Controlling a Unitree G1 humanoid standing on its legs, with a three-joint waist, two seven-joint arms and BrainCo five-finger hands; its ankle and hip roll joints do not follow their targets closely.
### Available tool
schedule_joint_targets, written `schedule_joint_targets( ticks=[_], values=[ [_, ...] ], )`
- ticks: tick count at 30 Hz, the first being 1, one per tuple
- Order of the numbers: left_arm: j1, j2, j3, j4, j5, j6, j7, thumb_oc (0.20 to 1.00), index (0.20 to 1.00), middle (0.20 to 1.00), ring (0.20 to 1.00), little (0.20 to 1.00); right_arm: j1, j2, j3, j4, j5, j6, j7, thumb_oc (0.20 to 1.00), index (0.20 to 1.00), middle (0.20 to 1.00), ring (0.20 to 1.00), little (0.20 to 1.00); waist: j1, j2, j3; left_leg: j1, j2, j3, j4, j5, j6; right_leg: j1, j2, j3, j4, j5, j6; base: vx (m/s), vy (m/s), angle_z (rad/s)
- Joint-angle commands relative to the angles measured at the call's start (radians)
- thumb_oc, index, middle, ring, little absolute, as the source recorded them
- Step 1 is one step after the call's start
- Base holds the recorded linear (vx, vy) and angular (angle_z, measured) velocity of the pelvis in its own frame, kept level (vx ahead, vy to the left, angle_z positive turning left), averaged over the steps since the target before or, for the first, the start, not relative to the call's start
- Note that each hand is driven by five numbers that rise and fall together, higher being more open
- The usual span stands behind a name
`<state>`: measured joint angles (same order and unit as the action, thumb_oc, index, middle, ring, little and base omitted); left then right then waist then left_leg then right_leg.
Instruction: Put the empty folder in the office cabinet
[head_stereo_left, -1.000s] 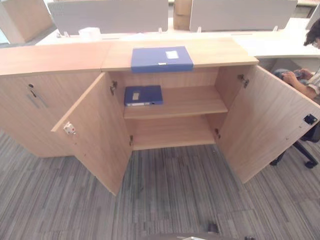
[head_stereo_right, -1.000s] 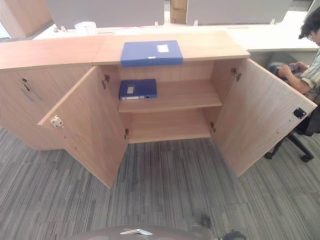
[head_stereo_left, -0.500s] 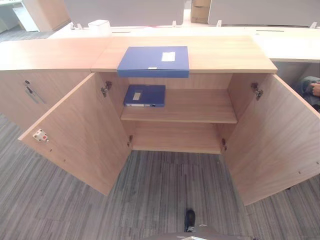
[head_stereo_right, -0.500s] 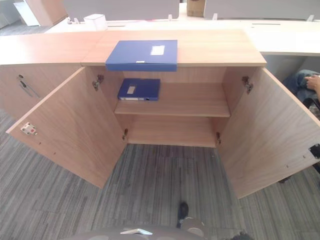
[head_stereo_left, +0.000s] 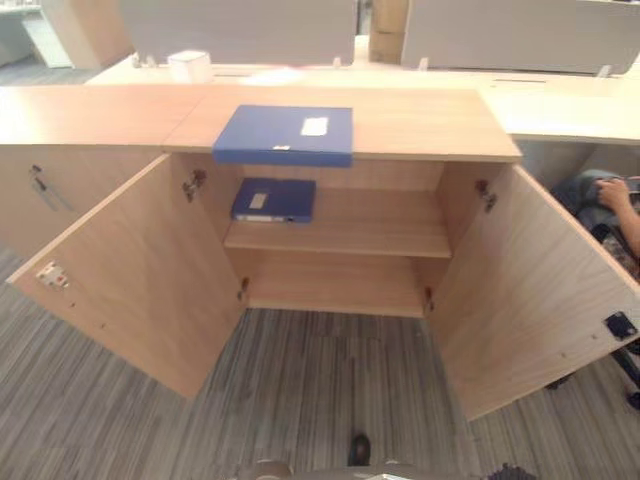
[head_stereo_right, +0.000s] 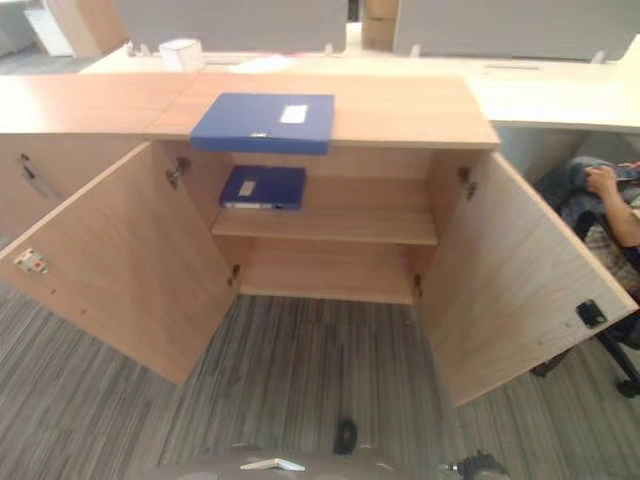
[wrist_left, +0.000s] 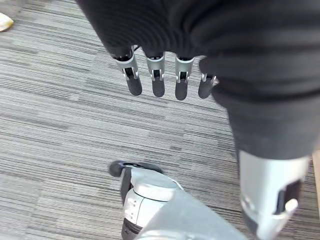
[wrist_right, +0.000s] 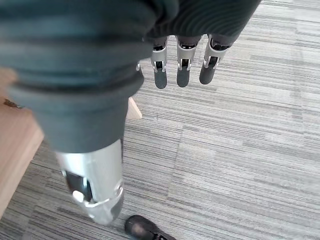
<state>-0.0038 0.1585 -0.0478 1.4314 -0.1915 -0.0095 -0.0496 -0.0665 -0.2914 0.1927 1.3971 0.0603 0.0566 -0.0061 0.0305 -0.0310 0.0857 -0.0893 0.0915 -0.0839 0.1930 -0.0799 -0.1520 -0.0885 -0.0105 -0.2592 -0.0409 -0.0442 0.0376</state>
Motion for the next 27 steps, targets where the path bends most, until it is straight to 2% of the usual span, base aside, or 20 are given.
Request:
schedule_joint_targets(
  ticks=[1,2,3,6,8,14,16,27],
  values=[
    [-0.018,0.060,-0.024,-0.022,-0.025,-0.013,0.023,1.000,1.000,1.000,1.000,1.000,0.000,-0.025,-0.007,-0.007,0.016,-0.008,-0.020,1.000,1.000,1.000,1.000,1.000,0.013,-0.010,0.053,-0.022,-0.024,-0.027,-0.158,0.105,0.044,0.135,-0.077,0.094,-0.025,0.012,0.046,0.10,0.085,0.13],
    [-0.018,0.060,-0.024,-0.022,-0.025,-0.013,0.023,1.000,1.000,1.000,1.000,1.000,0.000,-0.025,-0.008,-0.007,0.016,-0.008,-0.020,1.000,1.000,1.000,1.000,1.000,0.013,-0.011,0.055,-0.020,-0.024,-0.027,-0.159,0.106,0.044,0.136,-0.077,0.094,-0.025,0.012,0.046,0.17,0.153,0.27],
    [-0.008,0.060,-0.026,-0.010,-0.008,-0.015,0.021,1.000,1.000,1.000,1.000,1.000,0.008,-0.027,-0.025,0.014,0.000,-0.008,-0.021,1.000,1.000,1.000,1.000,1.000,0.014,0.025,0.038,-0.001,0.005,-0.027,-0.268,0.141,0.030,0.176,-0.069,0.105,-0.032,-0.010,0.061,0.23,0.231,0.13],
    [0.002,0.051,-0.020,0.001,0.002,-0.012,0.022,1.000,1.000,1.000,1.000,1.000,0.021,-0.015,-0.043,0.025,-0.001,-0.003,-0.017,1.000,1.000,1.000,1.000,1.000,0.003,0.029,0.006,0.025,-0.014,-0.020,-0.280,0.126,0.029,0.177,-0.091,0.115,-0.045,0.006,0.073,0.18,0.179,-0.57],
    [0.000,0.047,-0.032,-0.006,0.022,-0.017,0.021,1.000,1.000,1.000,1.000,1.000,0.039,0.004,-0.043,0.023,-0.005,0.000,-0.014,1.000,1.000,1.000,1.000,1.000,-0.008,0.022,-0.014,0.055,-0.031,0.022,-0.280,0.108,0.036,0.173,-0.119,0.139,-0.046,0.015,0.089,0.13,0.159,-0.43],
    [0.002,0.048,-0.032,-0.006,0.026,-0.016,0.026,1.000,1.000,1.000,1.000,1.000,0.041,0.010,-0.042,0.023,-0.005,0.000,-0.014,1.000,1.000,1.000,1.000,1.000,-0.009,0.018,-0.016,0.062,-0.035,0.032,-0.280,0.102,0.042,0.169,-0.126,0.146,-0.046,0.019,0.093,0.03,0.059,-0.22],
    [-0.010,0.063,-0.033,-0.028,0.017,-0.024,0.041,1.000,1.000,1.000,1.000,1.000,0.045,0.033,-0.027,0.016,-0.001,-0.002,-0.015,1.000,1.000,1.000,1.000,1.000,-0.022,-0.001,-0.009,0.088,-0.049,0.075,-0.280,0.075,0.066,0.151,-0.149,0.172,-0.046,0.044,0.112,0.07,0.168,-0.05],
    [0.001,0.052,-0.030,-0.015,0.022,-0.020,0.039,1.000,1.000,1.000,1.000,1.000,0.056,0.043,-0.021,0.025,-0.009,0.001,-0.013,1.000,1.000,1.000,1.000,1.000,-0.031,-0.017,-0.013,0.110,-0.049,0.099,-0.280,0.058,0.073,0.150,-0.156,0.182,-0.046,0.053,0.121,0.01,0.017,-0.09]
  ],
)
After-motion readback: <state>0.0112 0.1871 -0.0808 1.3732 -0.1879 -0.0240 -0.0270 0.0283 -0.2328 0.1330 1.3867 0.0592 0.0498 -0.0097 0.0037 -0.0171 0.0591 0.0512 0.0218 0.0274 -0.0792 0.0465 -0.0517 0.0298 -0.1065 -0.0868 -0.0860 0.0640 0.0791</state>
